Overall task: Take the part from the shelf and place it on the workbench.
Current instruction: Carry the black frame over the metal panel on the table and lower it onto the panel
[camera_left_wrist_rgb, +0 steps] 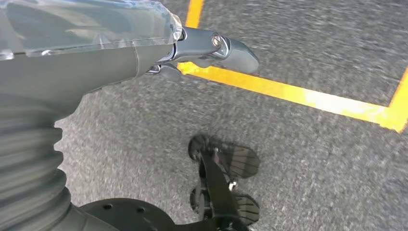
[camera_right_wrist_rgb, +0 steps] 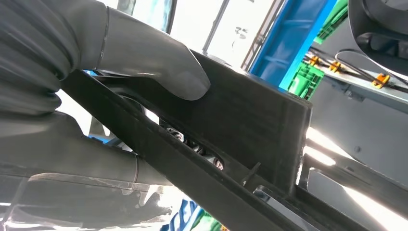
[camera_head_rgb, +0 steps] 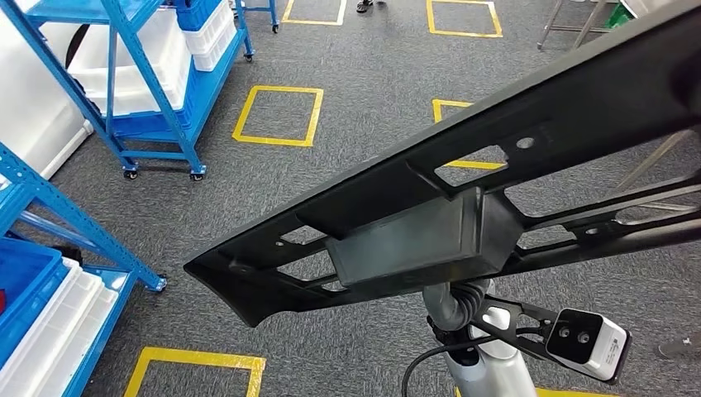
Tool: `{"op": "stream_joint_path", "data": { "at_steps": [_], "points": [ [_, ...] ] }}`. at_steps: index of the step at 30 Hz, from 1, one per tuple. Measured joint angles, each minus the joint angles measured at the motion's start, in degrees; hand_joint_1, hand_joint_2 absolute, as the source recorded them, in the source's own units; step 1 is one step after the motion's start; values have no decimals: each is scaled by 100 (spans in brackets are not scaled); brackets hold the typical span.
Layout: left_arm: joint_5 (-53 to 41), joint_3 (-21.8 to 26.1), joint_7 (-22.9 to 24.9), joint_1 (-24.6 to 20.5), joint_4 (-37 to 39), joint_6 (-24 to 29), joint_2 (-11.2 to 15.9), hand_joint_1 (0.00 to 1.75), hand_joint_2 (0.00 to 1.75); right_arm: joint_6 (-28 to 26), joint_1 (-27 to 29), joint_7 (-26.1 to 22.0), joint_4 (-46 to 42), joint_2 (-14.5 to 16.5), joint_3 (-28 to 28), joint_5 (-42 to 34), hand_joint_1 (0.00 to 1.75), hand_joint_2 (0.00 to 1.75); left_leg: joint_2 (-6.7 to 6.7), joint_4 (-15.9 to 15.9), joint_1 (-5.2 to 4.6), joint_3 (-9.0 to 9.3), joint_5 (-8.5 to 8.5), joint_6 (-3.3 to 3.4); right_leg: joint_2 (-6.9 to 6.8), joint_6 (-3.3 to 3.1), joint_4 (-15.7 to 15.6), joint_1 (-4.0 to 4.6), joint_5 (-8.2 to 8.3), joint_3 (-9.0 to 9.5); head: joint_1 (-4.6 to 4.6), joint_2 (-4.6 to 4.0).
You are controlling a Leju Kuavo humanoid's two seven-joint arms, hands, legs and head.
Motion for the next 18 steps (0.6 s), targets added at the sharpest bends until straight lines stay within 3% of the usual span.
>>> {"op": "stream_joint_path", "data": {
  "at_steps": [1, 2, 3, 4, 6, 8, 10, 11, 12, 14, 16, 18],
  "points": [
    [-1, 0, -7, 5, 0, -4, 0, 0, 175, -3, 7, 0, -6, 4, -6, 8, 175, 175, -100, -133, 8, 41, 18, 17, 67, 37, 29, -7, 2, -47, 0, 0],
    [-1, 1, -14, 7, 0, -8, 1, 0, 175, -5, 20, 0, -18, 8, -15, 17, 175, 175, -94, -151, -6, 46, -3, 50, 135, 77, 38, -12, 16, -86, 0, 0],
    [1, 1, -20, 8, 0, -8, 1, 0, 175, -5, 43, 0, -38, 11, -31, 26, 175, 175, -30, -160, -6, 46, 4, 95, 197, 117, 31, -24, 32, -113, 0, 0],
    [3, 2, -25, 3, 0, -8, 3, 0, 175, -1, 72, 0, -65, 10, -52, 29, 175, 175, 41, -186, -5, 58, 18, 131, 173, 148, 43, -27, 29, -128, 1, 0],
    [10, 2, -31, -11, 0, -4, 11, 0, 175, 18, 109, -1, -119, 10, -97, 28, 175, 175, 194, -243, -5, 95, 42, 211, -125, 201, 309, -13, -118, -262, 1, 0],
    [14, 2, -36, -6, 0, -1, 22, 0, 175, 41, 130, -1, -142, 10, -124, 30, 175, 175, 366, -259, -45, 113, 32, 261, -473, 236, 993, -18, -430, -617, 1, 0],
    [13, 2, -38, 6, 0, 0, 31, 0, 175, 62, 170, 0, -143, 10, -154, 43, 175, 175, 543, -257, -74, 123, 7, 279, -568, 257, 1554, -43, -583, -933, 1, 0],
    [9, 2, -39, 6, 0, 0, 34, 0, 175, 70, 192, 0, -143, 10, -172, 54, 175, 175, 622, -257, -80, 136, -8, 276, -589, 259, 1549, -52, -510, -942, 1, 0],
    [6, 2, -41, 2, 0, 0, 37, 0, 175, 77, 208, 0, -144, 10, -186, 70, 175, 175, 692, -256, -83, 159, -28, 266, -624, 255, 1322, -56, -347, -829, 1, 0],
    [-1, 2, -43, -8, 0, 0, 38, 0, 175, 82, 225, 0, -156, 10, -201, 99, 175, 175, 808, -256, -95, 224, -80, 228, -825, 215, 556, -25, -20, -419, 1, 0],
    [-5, 2, -43, -15, 0, 0, 39, 0, 175, 76, 234, 0, -177, 11, -204, 111, 175, 175, 902, -259, -115, 276, -132, 170, -971, 135, 107, 35, 64, -182, 1, 0],
    [-13, 2, -43, -25, 0, -1, 40, 0, 175, 67, 258, 0, -202, 12, -211, 110, 175, 175, 1007, -277, -123, 322, -166, 109, -893, 55, 56, 71, 32, -169, 1, 0]
  ]
}}
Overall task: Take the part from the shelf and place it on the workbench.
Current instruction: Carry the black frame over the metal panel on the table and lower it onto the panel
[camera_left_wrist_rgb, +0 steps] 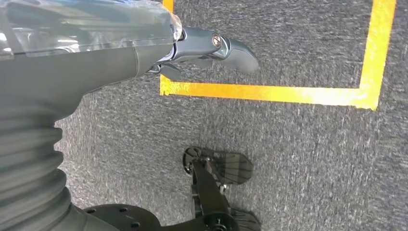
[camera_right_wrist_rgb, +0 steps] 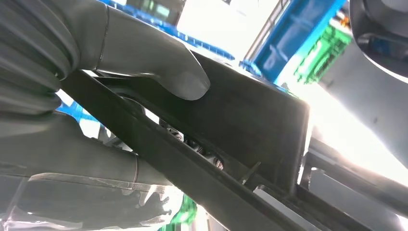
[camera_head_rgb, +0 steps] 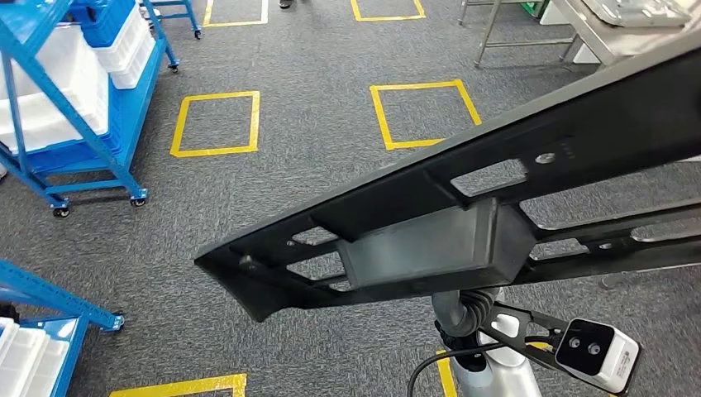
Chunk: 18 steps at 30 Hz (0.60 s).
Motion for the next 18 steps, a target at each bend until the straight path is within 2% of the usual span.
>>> {"op": "stream_joint_path", "data": {
  "at_steps": [1, 3, 5, 6, 7, 8, 9, 10, 11, 12, 14, 16, 17, 18],
  "points": [
    [-4, 0, 0, -9, 0, -1, 2, 0, 175, -4, 15, 0, -17, 1, -4, -1, 175, 175, 10, 3, 12, 22, -27, -31, 61, -32, -23, -7, 2, 14, 0, 0],
    [-9, 0, -1, -29, 0, -4, 5, 0, 175, -7, 28, 0, -52, 7, -9, -5, 175, 175, -199, 241, 36, -57, -198, -76, 175, -103, -74, -36, 12, 60, 0, 0],
    [-19, -1, 0, -28, 0, -7, 8, 0, 175, -9, 41, 0, -66, 19, -11, -8, 175, 175, -487, 958, 47, -415, -538, -93, 296, -152, -91, -38, 7, 86, 0, 0],
    [-25, -1, 1, -15, 0, -8, 10, 0, 175, -9, 50, 0, -64, 26, -11, -7, 175, 175, -541, 1356, 47, -637, -677, -96, 368, -166, -87, -27, 2, 88, 0, 0],
    [-32, -1, 2, -1, 0, -8, 13, 0, 175, -10, 61, 0, -63, 27, -11, -6, 175, 175, -559, 1625, 47, -809, -720, -96, 450, -174, -82, -18, -2, 91, 0, 0],
    [-35, 0, 3, 9, 0, -8, 16, 0, 175, -13, 66, 0, -63, 27, -11, -10, 175, 175, -566, 1665, 47, -877, -634, -90, 534, -175, -72, -13, -7, 96, 0, 0],
    [-38, 0, 6, 13, 0, -8, 20, 0, 175, -15, 69, 0, -63, 27, -11, -20, 175, 175, -587, 1476, 48, -838, -438, -80, 618, -169, -57, -13, -13, 104, 0, 0],
    [-40, 0, 10, 11, 0, -8, 25, 0, 175, -16, 69, 0, -63, 26, -11, -33, 175, 175, -644, 1113, 51, -713, -179, -67, 697, -157, -39, -17, -24, 113, 0, 0],
    [-43, -1, 14, 6, 0, -9, 29, 0, 175, -9, 68, 0, -60, 26, -11, -50, 175, 175, -781, 730, 58, -565, 24, -52, 765, -140, -19, -21, -37, 113, 0, 0],
    [-44, -1, 16, 4, 0, -9, 32, 0, 175, 7, 61, 0, -54, 27, -13, -66, 175, 175, -920, 413, 70, -447, 155, -40, 829, -115, 7, -25, -45, 99, 0, 0],
    [-45, -1, 17, 7, 0, -11, 35, 0, 175, 48, 48, 0, -37, 28, -20, -92, 175, 175, -1087, 161, 64, -355, 194, -7, 951, -45, 22, -50, -31, 51, 0, 0],
    [-46, 0, 14, 1, 0, -13, 34, 0, 175, 77, 41, 0, -27, 28, -44, -108, 175, 175, -978, 103, 57, -333, 227, 55, 1054, 32, 4, -71, -3, 21, 0, 0],
    [-46, 0, 11, -7, 0, -14, 34, 0, 175, 87, 36, 0, -24, 28, -58, -112, 175, 175, -910, 68, 64, -314, 248, 97, 981, 60, 45, -62, -34, -3, 1, 0],
    [-47, -1, 8, -15, 0, -14, 34, 0, 175, 95, 25, 0, -21, 27, -69, -113, 175, 175, -836, 28, 72, -295, 269, 136, 837, 84, 182, -49, -124, -70, 1, 0]
  ]
}}
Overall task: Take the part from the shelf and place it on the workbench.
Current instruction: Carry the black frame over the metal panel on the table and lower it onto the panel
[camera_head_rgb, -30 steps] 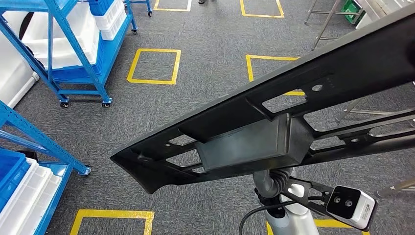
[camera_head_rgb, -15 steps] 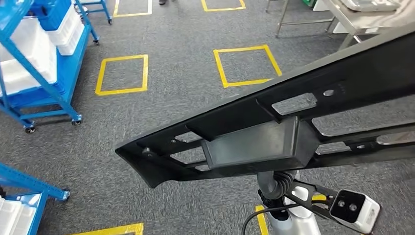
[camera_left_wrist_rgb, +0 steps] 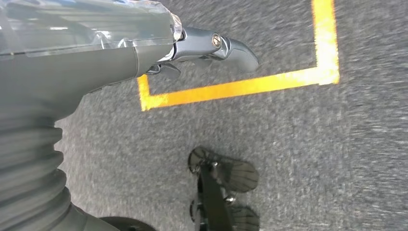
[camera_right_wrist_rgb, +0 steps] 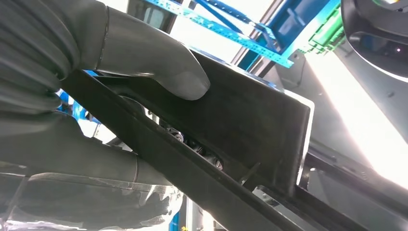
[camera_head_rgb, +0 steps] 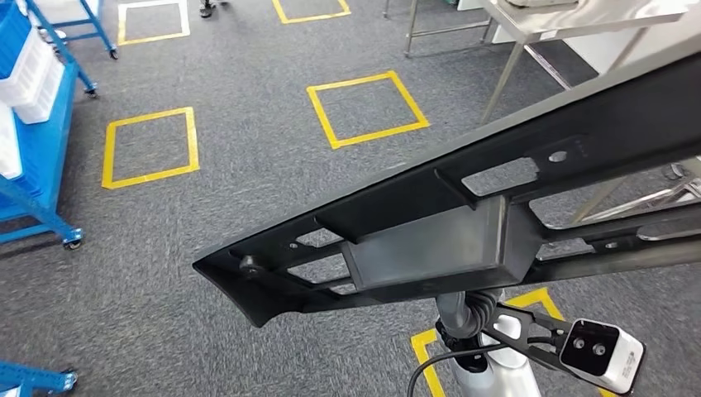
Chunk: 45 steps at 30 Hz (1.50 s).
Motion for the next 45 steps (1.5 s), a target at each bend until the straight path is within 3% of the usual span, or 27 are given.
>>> {"op": "stream_joint_path", "data": {
  "at_steps": [2, 4, 5, 6, 7, 9, 11, 13, 15, 17, 19, 20, 21, 22, 24, 26, 28, 29, 31, 33, 35, 36, 38, 40, 42, 44, 45],
  "points": [
    [0, 0, -6, 3, 0, -1, 2, 0, 175, 15, -21, 0, 14, -1, -11, -2, 175, 175, 153, -42, -16, 22, 12, 53, -368, 46, 632, 1, -337, -309, 1, 0],
    [-1, 1, -8, 19, 0, -1, 4, 0, 175, 27, -22, 0, 38, -1, -27, 2, 175, 175, 317, -44, -38, 24, -1, 67, -499, 91, 1311, -41, -588, -657, -1, 0],
    [-4, 1, -8, 22, 0, -2, 5, 0, 175, 31, -20, 0, 51, -1, -40, 7, 175, 175, 395, -43, -42, 27, -10, 65, -520, 108, 1414, -62, -574, -713, 0, 0],
    [-8, 0, -8, 20, 0, -3, 5, 0, 175, 30, -20, 0, 63, -1, -53, 13, 175, 175, 466, -42, -44, 36, -20, 57, -546, 119, 1277, -78, -456, -642, 0, 0],
    [-13, -1, -8, 16, 0, -7, 5, 0, 175, 28, -22, 0, 72, -1, -64, 21, 175, 175, 531, -42, -44, 52, -34, 45, -600, 121, 940, -87, -272, -460, 0, 0],
    [-19, -2, -8, 10, 0, -18, 4, 0, 175, 32, -43, 0, 86, -1, -74, 36, 175, 175, 636, -37, -60, 94, -72, -2, -839, 86, 125, -62, 22, -14, 0, 0],
    [-20, -2, -9, 5, 0, -28, 3, 0, 175, 39, -83, 0, 105, -2, -77, 46, 175, 175, 723, -32, -80, 129, -110, -66, -961, 25, -233, -11, 83, 174, 0, 0],
    [-15, -1, -20, -8, 0, -31, 2, 0, 175, 34, -108, 0, 125, -4, -80, 53, 175, 175, 809, -40, -77, 164, -140, -136, -845, -40, -256, 7, 80, 178, -1, 0],
    [-11, -1, -37, -30, 0, -30, 1, 0, 175, 25, -126, 0, 134, -6, -83, 54, 175, 175, 674, 93, -51, 147, -259, -191, -729, -112, -311, -17, 101, 218, -1, 0],
    [-3, -2, -42, -33, 0, -27, 1, 0, 175, 20, -143, 0, 147, -7, -84, 45, 175, 175, 395, 680, -29, -112, -574, -217, -617, -163, -346, -35, 113, 250, -1, 0],
    [39, 2, -25, -4, 0, -10, 8, 0, 175, 26, -136, 0, 174, -7, -84, 28, 175, 175, 285, 1462, -26, -524, -864, -229, -474, -183, -341, -27, 107, 254, -1, 0],
    [73, 8, -16, 11, 0, 4, 19, 0, 175, 32, -128, 0, 190, -8, -84, 18, 175, 175, 274, 1656, -26, -653, -867, -233, -392, -184, -336, -22, 104, 257, -1, 0],
    [117, 21, -11, 18, 0, 19, 35, 0, 175, 37, -125, 0, 205, -8, -84, 12, 175, 175, 268, 1610, -23, -672, -747, -233, -310, -182, -329, -22, 101, 264, -1, 0],
    [162, 40, -13, 18, 0, 34, 57, 0, 175, 40, -126, 0, 221, -8, -84, 7, 175, 175, 244, 1329, -18, -576, -527, -229, -228, -173, -319, -25, 94, 275, -1, 0],
    [234, 96, -27, 9, 0, 61, 101, 0, 175, 42, -132, 0, 248, -8, -84, 6, 175, 175, 53, 505, 7, -246, -117, -219, -84, -130, -273, -29, 67, 278, -1, 0],
    [267, 144, -36, 3, 0, 80, 132, 0, 175, 42, -136, 0, 267, -8, -84, 9, 175, 175, -103, 85, 13, -67, -5, -184, 33, -65, -238, -30, 57, 245, -1, 0],
    [284, 167, -36, -7, 0, 90, 149, 0, 175, 42, -135, 0, 275, -9, -84, 11, 175, 175, -49, 57, -5, -47, -11, -112, 136, 12, -252, -45, 78, 214, -1, 0],
    [290, 172, -37, -17, 0, 92, 154, 0, 175, 41, -132, 0, 277, -9, -84, 11, 175, 175, 9, 33, -7, -36, 7, -68, 116, 44, -238, -51, 68, 202, -1, 0],
    [306, 184, -52, -33, -1, 111, 170, 0, 175, 37, -141, 0, 278, -11, -84, 13, 175, 175, 132, -22, -1, -22, 42, 13, -143, 94, 48, -43, -116, 58, 0, 0],
    [351, 223, -81, -21, -2, 145, 206, 0, 175, 26, -144, 0, 287, -15, -84, 21, 175, 175, 261, -37, -21, -21, 43, 48, -457, 121, 779, -38, -490, -300, 0, 0],
    [407, 280, -95, 3, -2, 164, 267, 0, 175, 11, -118, 0, 303, -25, -85, 30, 175, 175, 406, -35, -43, -20, 28, 54, -536, 128, 1392, -44, -688, -609, 0, 0],
    [434, 306, -91, 7, -2, 166, 303, 0, 175, 5, -106, 0, 309, -30, -85, 35, 175, 175, 478, -34, -50, -13, 18, 53, -549, 118, 1397, -42, -626, -610, 0, 0],
    [477, 345, -74, 1, -2, 166, 351, 0, 175, 1, -97, 0, 311, -37, -86, 40, 175, 175, 603, -34, -65, 22, -8, 42, -639, 66, 732, -21, -258, -252, 0, 0],
    [510, 393, -59, -7, -2, 158, 379, 0, 175, -10, -112, 0, 313, -38, -86, 55, 175, 175, 700, -31, -90, 63, -44, 2, -853, -25, -32, 44, -9, 155, 0, 0],
    [527, 426, -58, -15, -2, 139, 397, 0, 175, -39, -131, 0, 318, -39, -85, 77, 175, 175, 797, -34, -107, 89, -72, -55, -919, -95, -273, 98, 14, 262, -1, 0],
    [530, 432, -65, -37, -2, 121, 408, 0, 175, -61, -138, 0, 322, -43, -84, 92, 175, 175, 860, -41, -106, 124, -99, -115, -790, -141, -312, 80, 39, 270, -1, 0],
    [531, 433, -70, -49, -2, 114, 410, 0, 175, -63, -144, 0, 324, -45, -84, 95, 175, 175, 782, 15, -101, 120, -154, -142, -732, -172, -345, 56, 56, 295, -1, 0]
  ]
}}
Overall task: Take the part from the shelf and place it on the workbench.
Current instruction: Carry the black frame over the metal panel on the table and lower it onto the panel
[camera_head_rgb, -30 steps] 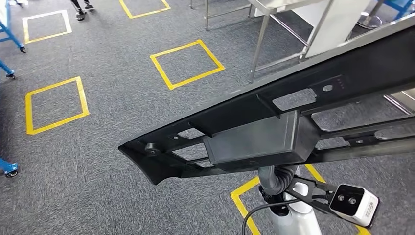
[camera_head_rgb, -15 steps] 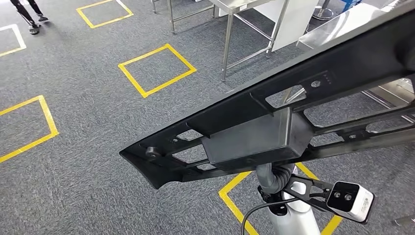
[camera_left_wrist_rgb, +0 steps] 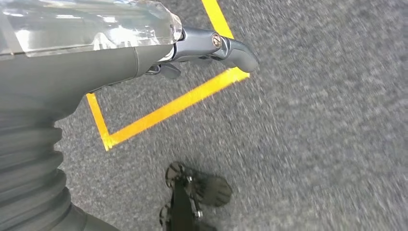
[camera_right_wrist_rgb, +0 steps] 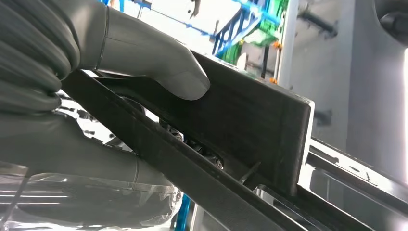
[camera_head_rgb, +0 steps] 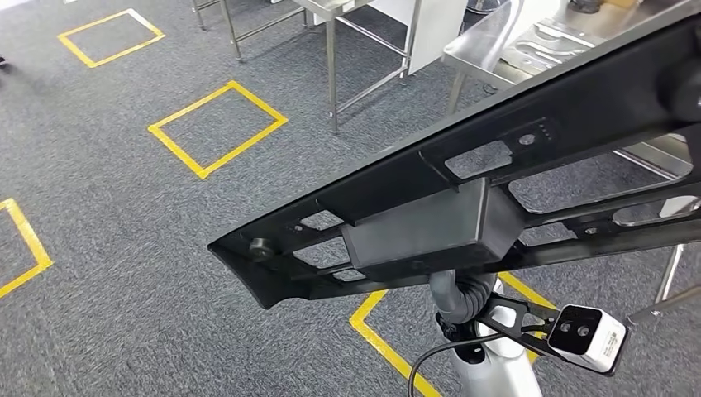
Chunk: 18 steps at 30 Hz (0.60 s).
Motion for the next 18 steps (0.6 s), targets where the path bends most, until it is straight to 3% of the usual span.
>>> {"op": "stream_joint_path", "data": {
  "at_steps": [1, 3, 5, 6, 7, 8, 10, 12, 14, 16, 18],
  "points": [
    [-1, 2, -4, -6, 0, -5, 1, 0, 175, 0, -11, 0, 3, 0, 1, 2, 175, 175, -133, 166, 8, -56, -111, -22, 57, -30, -34, -23, 18, 27, 0, 0],
    [-2, 11, -8, 8, 0, -10, 5, 0, 175, 1, -30, 0, 20, 0, 3, 2, 175, 175, -430, 858, 32, -374, -466, -52, 181, -71, -57, -38, 30, 55, 0, 0],
    [-3, 26, -26, 35, 4, 9, 17, 0, 175, 10, -26, 0, 41, -1, 4, 3, 175, 175, -512, 1536, 41, -740, -683, -75, 337, -83, -40, -29, 22, 52, 0, 0],
    [-7, 32, -54, 43, 15, 32, 25, 0, 175, 21, -23, 0, 52, -1, 4, 5, 175, 175, -517, 1606, 43, -806, -626, -80, 419, -80, -27, -28, 16, 54, 0, 0],
    [-19, 36, -85, 44, 27, 47, 30, 0, 175, 31, -19, 0, 62, -2, 4, 7, 175, 175, -527, 1434, 47, -758, -455, -80, 500, -71, -12, -29, 8, 62, 0, 0],
    [-33, 37, -112, 43, 38, 51, 34, 0, 175, 33, -17, 0, 69, -2, 4, 8, 175, 175, -573, 1060, 54, -609, -208, -75, 580, -56, 6, -34, -5, 71, 0, 0],
    [-64, 38, -102, 43, 44, 15, 35, 0, 175, 9, -13, 0, 76, -4, 4, 9, 175, 175, -844, 297, 81, -286, 113, -52, 716, -12, 49, -41, -28, 55, 0, 0],
    [-86, 38, -56, 49, 44, -2, 32, 0, 175, -25, 2, 0, 77, -8, 4, 12, 175, 175, -1012, 10, 85, -169, 157, -15, 841, 51, 69, -58, -21, 1, -1, 0],
    [-103, 39, -27, 47, 43, 7, 27, 0, 175, -63, 32, 0, 76, -16, 4, 9, 175, 175, -899, -20, 82, -159, 177, 42, 958, 122, 56, -71, -1, -33, -1, 0],
    [-108, 40, -16, 33, 36, 19, 24, 0, 175, -96, 52, 0, 73, -28, 4, -2, 175, 175, -760, -69, 105, -133, 201, 117, 788, 179, 228, -53, -122, -119, 1, 0],
    [-106, 44, -8, 41, 30, 27, 27, 0, 175, -107, 64, 0, 71, -34, 5, -9, 175, 175, -607, -99, 104, -120, 203, 171, 413, 228, 860, -55, -462, -429, 1, 0]
  ]
}}
